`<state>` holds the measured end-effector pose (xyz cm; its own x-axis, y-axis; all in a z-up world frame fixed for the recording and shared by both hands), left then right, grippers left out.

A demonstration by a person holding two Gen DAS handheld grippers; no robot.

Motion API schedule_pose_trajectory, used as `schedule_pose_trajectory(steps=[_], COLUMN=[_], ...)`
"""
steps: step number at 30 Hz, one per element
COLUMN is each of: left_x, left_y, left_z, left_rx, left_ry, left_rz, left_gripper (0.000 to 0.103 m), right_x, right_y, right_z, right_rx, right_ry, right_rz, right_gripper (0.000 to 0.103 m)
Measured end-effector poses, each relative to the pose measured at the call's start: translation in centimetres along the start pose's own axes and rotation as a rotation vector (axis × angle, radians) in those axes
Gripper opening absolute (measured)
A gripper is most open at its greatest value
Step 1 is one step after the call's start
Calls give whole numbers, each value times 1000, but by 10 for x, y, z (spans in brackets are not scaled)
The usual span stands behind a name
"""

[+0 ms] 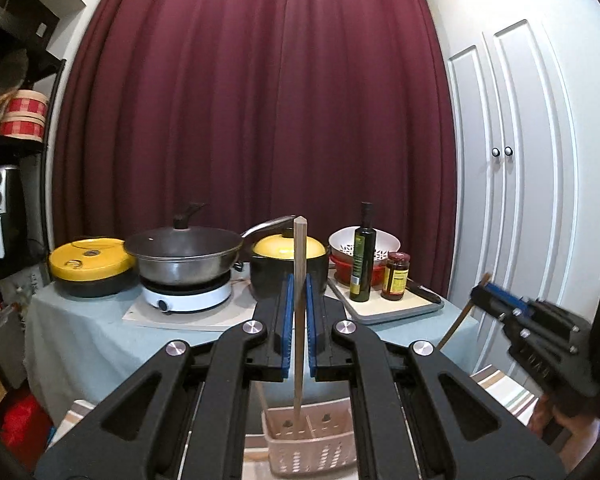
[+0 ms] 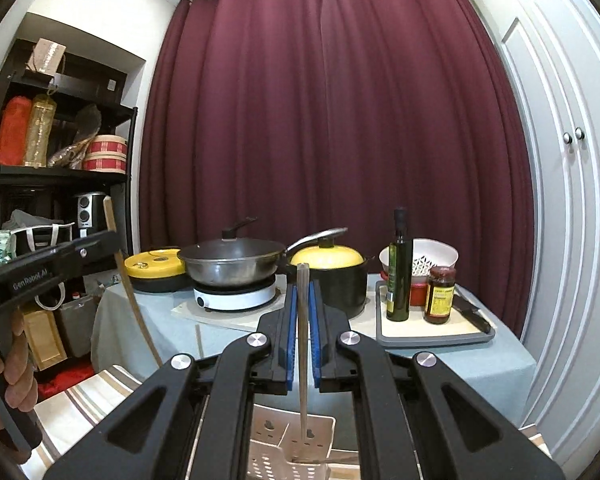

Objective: Organize utensils
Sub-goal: 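Lower the chopstick into the holder and open the left gripper while the right gripper releases its own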

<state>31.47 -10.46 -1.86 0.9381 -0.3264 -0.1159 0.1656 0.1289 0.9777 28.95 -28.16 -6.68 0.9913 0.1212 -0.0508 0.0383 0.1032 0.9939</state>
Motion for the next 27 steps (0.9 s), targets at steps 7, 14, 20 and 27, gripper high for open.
schedule_pose_trajectory(steps=[7, 14, 20, 27], left_x=[48, 82, 96, 93], left_y=[-36, -83, -106, -112], left_z=[-12, -34, -41, -36], left_rx=[-9, -30, -25, 0], left_ry=[30, 64, 68, 69], left_rz=[-54, -134, -183, -179], left_gripper=[6, 6, 6, 45], right_x=[33, 54, 61, 55], right_y=[-38, -82, -100, -99], right_z=[1, -6, -9, -9], right_rx=[29, 41, 41, 42], right_ry=[20, 38, 46, 42], right_rz=[-82, -168, -207, -201], right_gripper=[7, 7, 7, 33])
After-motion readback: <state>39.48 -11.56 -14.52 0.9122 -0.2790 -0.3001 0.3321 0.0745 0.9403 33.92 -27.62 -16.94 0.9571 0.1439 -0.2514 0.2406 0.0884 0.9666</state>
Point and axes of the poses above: each gripper's, at about its wrist camera, not at the fingertips, and x roughly the way its jaws point, z to its right, y to its top, the point moved 10 cm from there along x, roughly the way its jaws point, and after that the axes turned 9 degrees about -x, right-handed, at the moved point
